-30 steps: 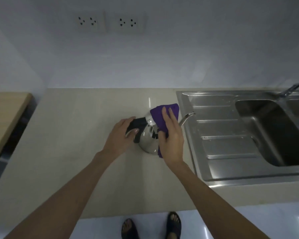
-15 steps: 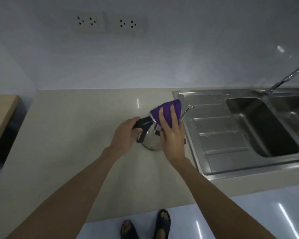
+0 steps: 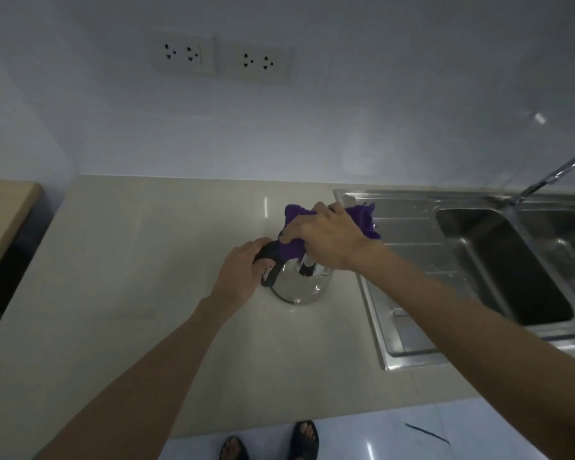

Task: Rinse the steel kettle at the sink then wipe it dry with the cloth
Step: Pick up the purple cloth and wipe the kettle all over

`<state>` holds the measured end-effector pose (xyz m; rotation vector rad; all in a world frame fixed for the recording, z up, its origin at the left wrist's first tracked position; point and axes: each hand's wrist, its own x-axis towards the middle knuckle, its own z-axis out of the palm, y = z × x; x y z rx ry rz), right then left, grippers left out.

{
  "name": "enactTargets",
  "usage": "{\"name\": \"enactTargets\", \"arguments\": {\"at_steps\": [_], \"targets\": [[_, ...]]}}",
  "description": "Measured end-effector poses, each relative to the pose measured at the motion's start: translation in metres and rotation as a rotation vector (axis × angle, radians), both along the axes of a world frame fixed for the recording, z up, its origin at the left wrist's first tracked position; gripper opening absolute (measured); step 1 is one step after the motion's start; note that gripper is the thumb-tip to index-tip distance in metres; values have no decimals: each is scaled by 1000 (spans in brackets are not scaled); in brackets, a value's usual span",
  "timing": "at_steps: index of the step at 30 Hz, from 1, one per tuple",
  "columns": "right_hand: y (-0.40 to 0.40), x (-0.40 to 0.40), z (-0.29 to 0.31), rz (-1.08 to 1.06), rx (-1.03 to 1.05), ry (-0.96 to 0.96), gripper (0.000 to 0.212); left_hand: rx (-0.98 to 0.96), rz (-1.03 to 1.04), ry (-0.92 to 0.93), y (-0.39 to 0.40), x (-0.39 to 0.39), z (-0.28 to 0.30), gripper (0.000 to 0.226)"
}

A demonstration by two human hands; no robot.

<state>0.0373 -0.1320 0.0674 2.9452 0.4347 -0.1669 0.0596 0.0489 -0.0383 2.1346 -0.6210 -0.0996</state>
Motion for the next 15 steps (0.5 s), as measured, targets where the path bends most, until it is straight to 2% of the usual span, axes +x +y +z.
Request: {"name": "enactTargets", "arguments": {"at_steps": [3, 6, 9, 11, 13, 15], "targets": [[-9, 24, 16, -150, 162, 179, 46, 2, 9, -23, 0, 1, 0, 33], [-4, 40, 21, -127, 240, 388, 49, 1, 5, -6, 0, 0, -2, 36], [-14, 43, 21, -285, 561, 490, 46, 5, 31, -14, 0, -1, -3, 35], [-32, 38, 14, -459, 767, 449, 41, 11, 49, -20, -2, -2, -4, 35], [-42, 22, -8, -624, 1065, 365, 42, 12, 58, -28, -1, -1, -4, 34], [-38, -5, -37, -690, 1239, 119, 45, 21, 33, -18, 0, 1, -5, 35]]}}
